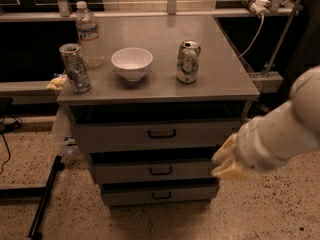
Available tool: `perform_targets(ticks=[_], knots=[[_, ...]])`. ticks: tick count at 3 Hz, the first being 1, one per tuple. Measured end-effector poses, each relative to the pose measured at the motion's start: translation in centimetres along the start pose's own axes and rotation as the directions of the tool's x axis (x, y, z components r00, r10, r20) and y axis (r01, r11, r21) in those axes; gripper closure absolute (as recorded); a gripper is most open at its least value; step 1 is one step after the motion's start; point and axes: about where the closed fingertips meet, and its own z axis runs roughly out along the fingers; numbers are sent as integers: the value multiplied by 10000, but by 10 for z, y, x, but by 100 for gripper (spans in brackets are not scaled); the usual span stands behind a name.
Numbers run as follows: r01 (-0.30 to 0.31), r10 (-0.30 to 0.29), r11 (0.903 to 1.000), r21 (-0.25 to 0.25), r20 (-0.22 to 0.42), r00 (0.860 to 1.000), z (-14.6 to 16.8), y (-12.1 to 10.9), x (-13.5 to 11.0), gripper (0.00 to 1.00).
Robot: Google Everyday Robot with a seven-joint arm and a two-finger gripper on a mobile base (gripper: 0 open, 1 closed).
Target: Open bottom drawer
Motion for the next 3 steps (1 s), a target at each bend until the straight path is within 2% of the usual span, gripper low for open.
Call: perform_targets(ticks=[1, 2, 3], knots=[[-105, 105, 9999, -102, 4, 9999, 34, 12, 10, 88], [-108, 108, 9999, -77, -9, 9999, 33, 12, 10, 100], [-100, 98, 9999, -128, -132, 9999, 47, 16, 18, 100]])
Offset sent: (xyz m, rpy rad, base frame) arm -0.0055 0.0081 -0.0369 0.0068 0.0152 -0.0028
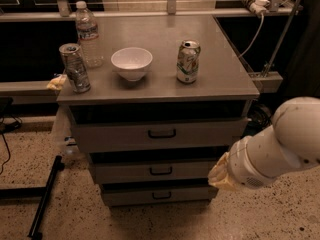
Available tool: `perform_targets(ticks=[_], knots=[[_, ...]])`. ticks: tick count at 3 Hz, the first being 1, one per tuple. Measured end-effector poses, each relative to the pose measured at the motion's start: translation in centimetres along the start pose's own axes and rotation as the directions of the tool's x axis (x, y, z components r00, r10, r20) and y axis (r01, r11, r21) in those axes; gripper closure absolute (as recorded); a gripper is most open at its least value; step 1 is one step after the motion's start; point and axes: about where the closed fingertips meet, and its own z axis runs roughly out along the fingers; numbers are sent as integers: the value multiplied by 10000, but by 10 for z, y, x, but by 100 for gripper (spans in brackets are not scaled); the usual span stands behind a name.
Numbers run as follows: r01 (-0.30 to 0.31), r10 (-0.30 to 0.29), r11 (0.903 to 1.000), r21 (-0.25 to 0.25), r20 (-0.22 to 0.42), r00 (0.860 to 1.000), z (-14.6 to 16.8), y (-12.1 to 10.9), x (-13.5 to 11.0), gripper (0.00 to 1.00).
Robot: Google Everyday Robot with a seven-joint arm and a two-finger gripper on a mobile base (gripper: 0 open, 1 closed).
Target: Open bottom drawer
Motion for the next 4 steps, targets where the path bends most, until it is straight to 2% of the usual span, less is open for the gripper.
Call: perform_targets(ticks=[1, 2, 3, 4], knots=[[72, -94, 9986, -527, -414, 9991, 80, 25, 43, 100], [-17, -38, 9934, -1146, -478, 9989, 175, 48, 82, 100], [-297, 285, 9934, -1108, -122, 9995, 253, 43, 106, 100], [-564, 605, 9920, -1133, 330, 9976, 285, 49, 107, 100]])
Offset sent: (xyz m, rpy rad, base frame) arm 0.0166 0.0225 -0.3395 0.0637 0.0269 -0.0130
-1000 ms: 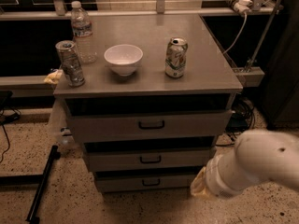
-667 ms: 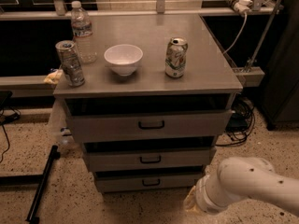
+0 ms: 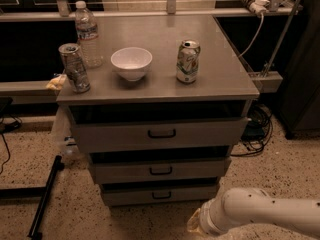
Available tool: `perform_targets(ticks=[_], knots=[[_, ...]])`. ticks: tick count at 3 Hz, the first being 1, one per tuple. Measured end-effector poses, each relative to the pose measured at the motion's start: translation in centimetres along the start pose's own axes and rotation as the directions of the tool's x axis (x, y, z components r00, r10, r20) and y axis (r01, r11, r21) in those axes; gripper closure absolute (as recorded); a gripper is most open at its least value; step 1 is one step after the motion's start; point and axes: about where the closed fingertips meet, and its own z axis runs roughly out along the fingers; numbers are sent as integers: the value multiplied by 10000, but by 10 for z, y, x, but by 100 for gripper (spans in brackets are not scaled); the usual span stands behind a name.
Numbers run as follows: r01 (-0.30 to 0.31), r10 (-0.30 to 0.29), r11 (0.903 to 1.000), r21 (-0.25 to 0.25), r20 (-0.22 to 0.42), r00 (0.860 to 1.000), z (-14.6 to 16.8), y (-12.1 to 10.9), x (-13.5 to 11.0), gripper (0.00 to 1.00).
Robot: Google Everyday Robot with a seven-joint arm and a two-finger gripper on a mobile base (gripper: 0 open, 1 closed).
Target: Open bottom drawer
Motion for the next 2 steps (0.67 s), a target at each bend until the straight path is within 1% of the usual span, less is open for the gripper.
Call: perform_targets(ticks=[1, 2], knots=[[1, -1, 10000, 0, 0, 10000, 0, 0, 0, 100], [466, -471, 9978, 465, 80, 9989, 15, -5, 5, 100]])
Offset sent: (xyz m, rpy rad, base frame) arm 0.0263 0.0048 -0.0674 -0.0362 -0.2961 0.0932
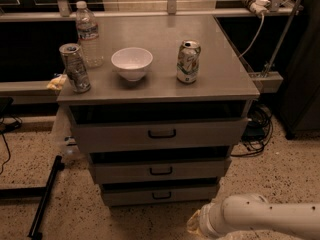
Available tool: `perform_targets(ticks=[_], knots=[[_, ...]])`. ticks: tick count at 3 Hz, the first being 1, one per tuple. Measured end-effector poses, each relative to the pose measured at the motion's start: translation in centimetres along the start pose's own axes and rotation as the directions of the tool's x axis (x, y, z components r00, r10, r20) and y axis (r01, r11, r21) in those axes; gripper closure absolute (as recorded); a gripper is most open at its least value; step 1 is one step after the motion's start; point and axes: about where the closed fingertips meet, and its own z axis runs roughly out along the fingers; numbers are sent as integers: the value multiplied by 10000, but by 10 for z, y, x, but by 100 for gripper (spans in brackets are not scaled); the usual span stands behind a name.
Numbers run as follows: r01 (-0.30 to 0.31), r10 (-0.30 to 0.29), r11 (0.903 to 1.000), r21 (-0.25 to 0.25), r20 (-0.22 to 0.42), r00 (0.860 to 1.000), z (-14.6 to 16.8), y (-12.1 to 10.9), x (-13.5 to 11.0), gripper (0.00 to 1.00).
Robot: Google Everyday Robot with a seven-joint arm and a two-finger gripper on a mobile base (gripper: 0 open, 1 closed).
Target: Open bottom drawer
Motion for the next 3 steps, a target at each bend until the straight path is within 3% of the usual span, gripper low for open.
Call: perform_targets(ticks=[1, 2, 3], knots=[[878, -931, 9906, 1051, 471, 9945, 35, -24, 15, 100], [1274, -1609, 9695, 2093, 1519, 9752, 104, -84, 13, 100], [1273, -1609, 9695, 2094, 1519, 9752, 104, -84, 13, 100]])
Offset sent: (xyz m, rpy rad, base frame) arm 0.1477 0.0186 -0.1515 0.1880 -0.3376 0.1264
